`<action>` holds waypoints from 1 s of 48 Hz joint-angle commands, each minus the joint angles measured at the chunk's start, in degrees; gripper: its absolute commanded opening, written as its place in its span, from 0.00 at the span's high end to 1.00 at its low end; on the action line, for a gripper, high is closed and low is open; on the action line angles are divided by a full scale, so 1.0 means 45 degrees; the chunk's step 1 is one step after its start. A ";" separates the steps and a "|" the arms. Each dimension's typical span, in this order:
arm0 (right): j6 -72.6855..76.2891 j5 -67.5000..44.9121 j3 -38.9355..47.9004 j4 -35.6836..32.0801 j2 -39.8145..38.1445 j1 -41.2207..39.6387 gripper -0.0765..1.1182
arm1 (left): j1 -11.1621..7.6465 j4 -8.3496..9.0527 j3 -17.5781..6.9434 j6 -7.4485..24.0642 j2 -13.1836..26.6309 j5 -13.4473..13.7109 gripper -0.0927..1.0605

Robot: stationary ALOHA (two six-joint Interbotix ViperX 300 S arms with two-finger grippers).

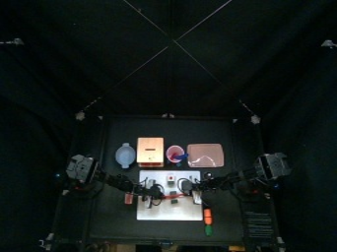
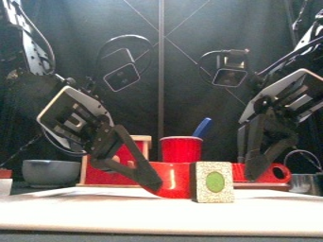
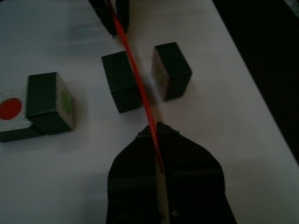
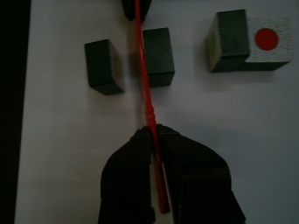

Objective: Cut the sushi into 4 pieces with the knife
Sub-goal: Cut the sushi into 4 pieces

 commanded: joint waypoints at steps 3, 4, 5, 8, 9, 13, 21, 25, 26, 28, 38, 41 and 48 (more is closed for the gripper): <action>-0.0020 -0.0059 -0.0293 -0.0254 0.0059 -0.0996 0.86 | 0.0762 0.0332 -0.0078 0.0137 -0.0020 0.0098 0.74; 0.0020 -0.0059 -0.0293 -0.0293 0.0039 -0.1016 0.86 | 0.0742 0.0332 -0.0078 0.0137 -0.0039 0.0098 0.74; 0.0020 -0.0059 -0.0312 -0.0293 0.0039 -0.0996 0.86 | 0.0762 0.0332 -0.0078 0.0137 -0.0059 0.0098 0.74; 0.0020 -0.0059 -0.0312 -0.0293 0.0039 -0.0957 0.86 | 0.0742 0.0332 -0.0078 0.0117 -0.0098 0.0098 0.74; 0.0039 -0.0059 -0.0312 -0.0293 0.0039 -0.0938 0.86 | 0.0762 0.0332 -0.0078 0.0117 -0.0098 0.0098 0.74; 0.0039 -0.0020 -0.0312 -0.0234 -0.0020 -0.0918 0.86 | 0.0742 0.0332 -0.0098 0.0117 -0.0137 0.0098 0.74; 0.0059 0.0273 -0.0332 -0.0098 -0.0508 -0.0566 0.86 | 0.0332 0.0508 -0.0215 0.0117 -0.0625 0.0117 0.70; 0.0059 0.0508 -0.0332 -0.0039 -0.1016 -0.0254 0.86 | 0.0059 0.0762 -0.0215 0.0117 -0.0996 0.0215 0.66; 0.0059 0.0566 -0.0332 -0.0020 -0.1152 -0.0195 0.86 | 0.0000 0.0820 -0.0215 0.0117 -0.1074 0.0254 0.65; 0.0059 0.0723 -0.0332 0.0000 -0.1367 -0.0078 0.86 | -0.0117 0.0938 -0.0215 0.0098 -0.1309 0.0371 0.62; 0.0059 0.1465 -0.0059 0.0195 -0.2676 0.0449 0.86 | -0.0352 0.0996 -0.0195 0.0098 -0.2246 0.0977 0.44; 0.0059 0.1719 0.0117 0.0254 -0.3086 0.0566 0.86 | -0.0352 0.0996 -0.0156 0.0117 -0.2539 0.1035 0.39; 0.0078 0.2578 0.0723 0.0625 -0.4414 0.0703 0.86 | -0.0293 0.1016 0.0059 0.0117 -0.3301 0.1035 0.32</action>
